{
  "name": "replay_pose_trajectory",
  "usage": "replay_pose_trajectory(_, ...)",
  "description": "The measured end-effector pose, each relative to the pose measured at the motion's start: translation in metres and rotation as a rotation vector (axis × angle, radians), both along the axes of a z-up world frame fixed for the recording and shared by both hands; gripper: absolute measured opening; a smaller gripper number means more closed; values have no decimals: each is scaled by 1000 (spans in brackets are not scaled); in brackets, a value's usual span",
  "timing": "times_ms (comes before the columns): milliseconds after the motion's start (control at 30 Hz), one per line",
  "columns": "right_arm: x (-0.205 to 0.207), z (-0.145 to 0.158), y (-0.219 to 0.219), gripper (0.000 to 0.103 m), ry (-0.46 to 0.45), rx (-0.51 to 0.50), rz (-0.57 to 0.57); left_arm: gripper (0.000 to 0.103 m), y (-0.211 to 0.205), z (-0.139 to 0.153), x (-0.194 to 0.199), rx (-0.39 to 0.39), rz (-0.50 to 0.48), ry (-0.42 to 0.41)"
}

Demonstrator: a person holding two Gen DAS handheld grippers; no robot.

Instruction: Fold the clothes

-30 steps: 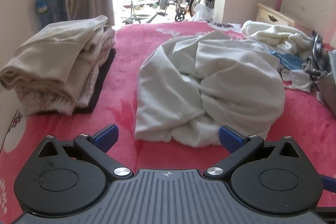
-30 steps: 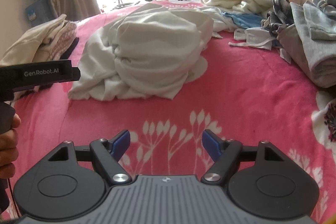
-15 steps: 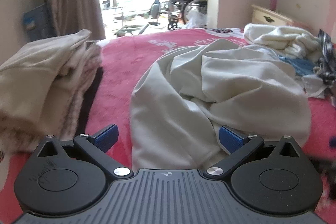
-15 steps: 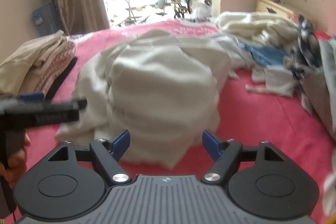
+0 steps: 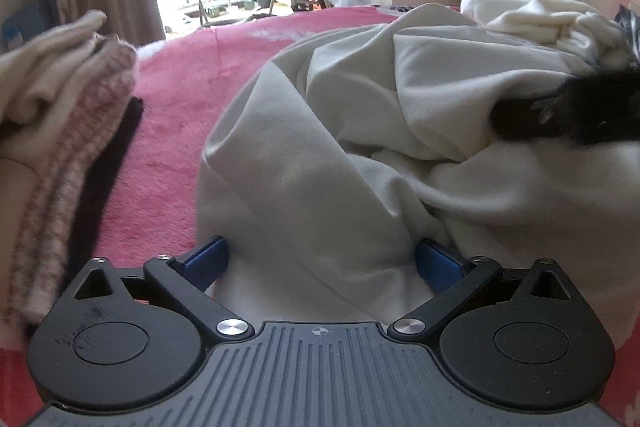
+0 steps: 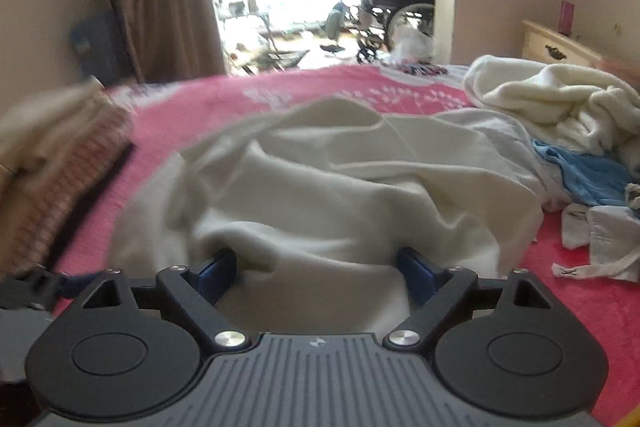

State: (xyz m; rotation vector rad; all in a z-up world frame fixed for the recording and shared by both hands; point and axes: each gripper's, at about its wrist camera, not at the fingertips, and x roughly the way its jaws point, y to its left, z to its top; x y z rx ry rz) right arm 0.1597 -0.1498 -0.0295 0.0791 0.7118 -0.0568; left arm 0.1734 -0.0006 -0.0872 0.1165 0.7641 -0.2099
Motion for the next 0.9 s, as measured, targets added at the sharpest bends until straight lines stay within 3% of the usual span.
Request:
replay_pose_trajectory(100, 1, -6, 1, 89, -2, -26, -8, 89, -1, 0, -2, -18, 0, -3)
replay_pose_trajectory(133, 0, -6, 2, 84, -4, -34, -9, 85, -1, 1, -2, -23, -2, -5)
replay_pose_trajectory(200, -2, -3, 2, 71, -6, -48, -15, 75, -3, 3, -5, -29, -6, -5)
replay_pose_trajectory(333, -10, 3, -3, 31, -13, -32, -33, 56, -9, 7, -8, -25, 0, -12)
replay_pose_trajectory(400, -15, 6, -4, 20, -21, -25, -36, 36, -11, 8, -9, -20, 3, -15)
replay_pose_trajectory(433, -17, 9, -5, 17, -27, -24, -37, 31, -11, 10, -9, -19, 5, -15)
replay_pose_trajectory(500, -23, 15, -4, 13, -42, -25, -33, 17, -12, 13, -11, -19, 11, -14)
replay_pose_trajectory(600, -36, 25, -1, 12, -63, -16, -22, 11, -9, 19, -14, -27, 20, -16)
replay_pose_trajectory(900, -98, 58, 4, 11, -122, 64, -5, 8, 6, 51, -51, -64, -22, -79)
